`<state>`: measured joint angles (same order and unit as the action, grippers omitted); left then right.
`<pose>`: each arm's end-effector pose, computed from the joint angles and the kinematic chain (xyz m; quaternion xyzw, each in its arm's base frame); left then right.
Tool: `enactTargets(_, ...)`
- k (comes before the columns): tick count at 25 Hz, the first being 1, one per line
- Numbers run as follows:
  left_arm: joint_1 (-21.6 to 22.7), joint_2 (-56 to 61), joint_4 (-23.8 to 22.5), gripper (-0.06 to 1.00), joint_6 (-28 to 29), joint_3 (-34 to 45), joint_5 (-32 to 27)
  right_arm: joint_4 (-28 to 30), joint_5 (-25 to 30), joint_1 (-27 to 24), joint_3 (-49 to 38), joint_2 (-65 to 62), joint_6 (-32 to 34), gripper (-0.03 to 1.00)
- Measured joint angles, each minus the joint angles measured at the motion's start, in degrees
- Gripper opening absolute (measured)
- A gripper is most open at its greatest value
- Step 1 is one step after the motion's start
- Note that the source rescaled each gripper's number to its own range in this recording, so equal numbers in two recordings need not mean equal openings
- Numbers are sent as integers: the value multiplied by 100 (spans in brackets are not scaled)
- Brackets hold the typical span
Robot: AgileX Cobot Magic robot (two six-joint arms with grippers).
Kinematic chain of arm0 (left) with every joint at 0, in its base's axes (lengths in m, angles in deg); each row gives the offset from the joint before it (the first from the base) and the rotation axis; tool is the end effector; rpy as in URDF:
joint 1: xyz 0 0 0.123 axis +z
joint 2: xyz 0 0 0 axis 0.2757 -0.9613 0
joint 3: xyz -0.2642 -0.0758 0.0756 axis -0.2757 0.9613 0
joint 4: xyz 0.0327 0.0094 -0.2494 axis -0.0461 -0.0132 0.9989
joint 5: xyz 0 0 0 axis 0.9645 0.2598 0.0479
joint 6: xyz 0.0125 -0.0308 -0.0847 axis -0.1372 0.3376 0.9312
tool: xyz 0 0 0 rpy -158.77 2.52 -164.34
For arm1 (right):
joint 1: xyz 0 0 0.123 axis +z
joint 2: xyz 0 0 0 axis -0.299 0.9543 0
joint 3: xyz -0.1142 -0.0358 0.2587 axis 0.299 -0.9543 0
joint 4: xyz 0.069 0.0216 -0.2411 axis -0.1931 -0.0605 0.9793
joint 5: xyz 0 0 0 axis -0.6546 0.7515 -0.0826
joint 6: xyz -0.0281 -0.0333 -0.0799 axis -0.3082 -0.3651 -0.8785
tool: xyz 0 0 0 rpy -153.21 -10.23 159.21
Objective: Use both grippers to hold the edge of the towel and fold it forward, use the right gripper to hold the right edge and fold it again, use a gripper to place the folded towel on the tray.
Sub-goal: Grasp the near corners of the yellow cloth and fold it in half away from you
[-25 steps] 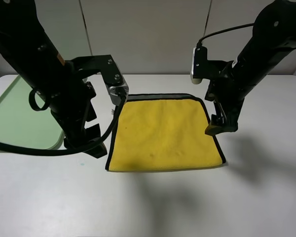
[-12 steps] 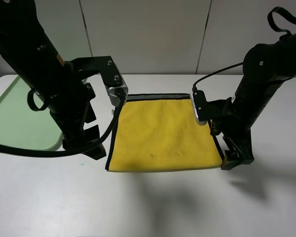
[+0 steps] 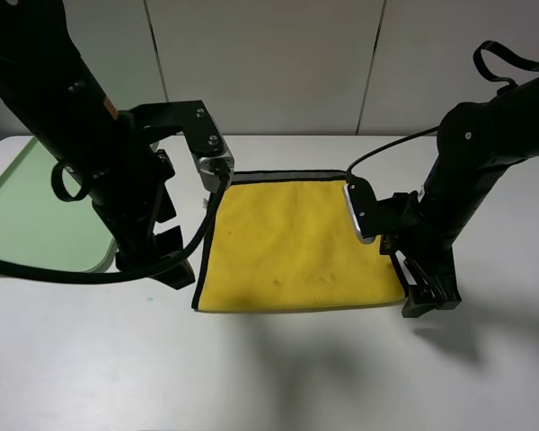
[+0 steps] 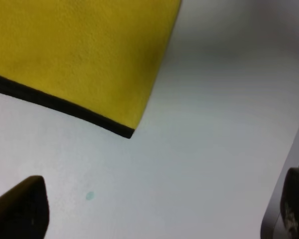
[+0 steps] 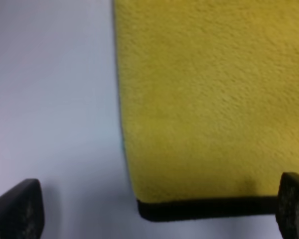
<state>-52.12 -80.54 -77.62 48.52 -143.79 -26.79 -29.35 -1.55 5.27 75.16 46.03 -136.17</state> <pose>0.2311 -0.1853 0.2393 0.5691 0.8031 -0.0772 0.1587 0.2650 0.1161 0.1226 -0.7457 0.6650 0.0114 0.0404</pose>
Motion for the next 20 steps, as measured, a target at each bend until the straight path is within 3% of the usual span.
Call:
enactTargets(13,0,0,0,92,0,7,24,0,-201,0,0,370,-143,100)
enactTargets(20,0,0,0,92,-60,136,372,0,-298,0,0,370,-142,100)
